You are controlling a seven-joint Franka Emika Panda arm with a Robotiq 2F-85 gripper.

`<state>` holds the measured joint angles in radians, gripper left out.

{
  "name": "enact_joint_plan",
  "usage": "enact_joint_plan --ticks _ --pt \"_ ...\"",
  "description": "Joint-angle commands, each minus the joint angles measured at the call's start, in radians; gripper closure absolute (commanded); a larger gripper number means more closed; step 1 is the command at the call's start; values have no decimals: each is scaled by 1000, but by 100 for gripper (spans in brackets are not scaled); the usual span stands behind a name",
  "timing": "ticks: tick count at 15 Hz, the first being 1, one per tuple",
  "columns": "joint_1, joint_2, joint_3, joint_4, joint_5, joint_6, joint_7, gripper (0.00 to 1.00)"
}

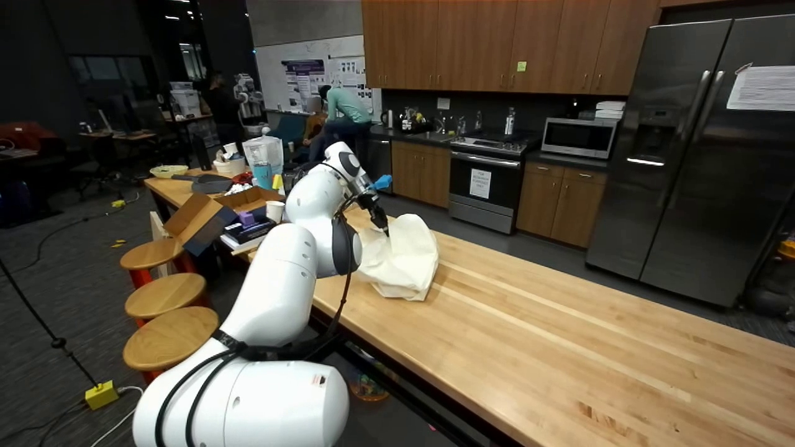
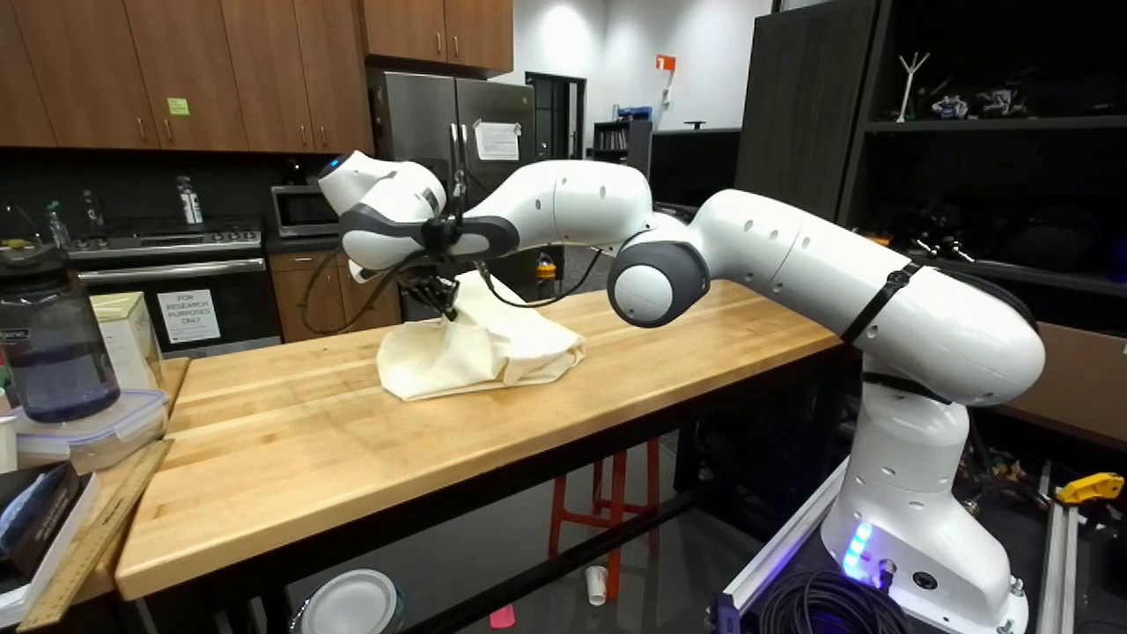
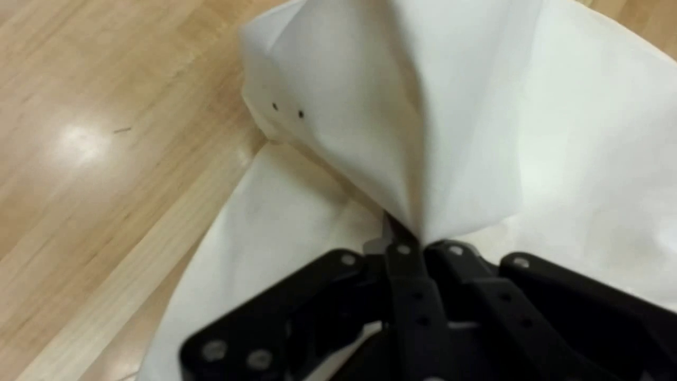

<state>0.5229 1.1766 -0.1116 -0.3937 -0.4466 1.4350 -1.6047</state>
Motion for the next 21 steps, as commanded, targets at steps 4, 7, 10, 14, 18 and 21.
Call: enact_joint_plan --ticks 4,7,10,14,18,21 --pt "60 -32 -34 -25 -83 78 -120 99" --pt "26 -27 -33 -29 -72 75 -115 99" --pt "-38 -18 -25 -36 -41 41 -98 99" --pt "-133 -2 -18 -42 7 -6 -66 99" --pt "-201 55 -24 32 51 -108 -60 99" --pt "-203 59 -27 32 48 -161 -78 99"
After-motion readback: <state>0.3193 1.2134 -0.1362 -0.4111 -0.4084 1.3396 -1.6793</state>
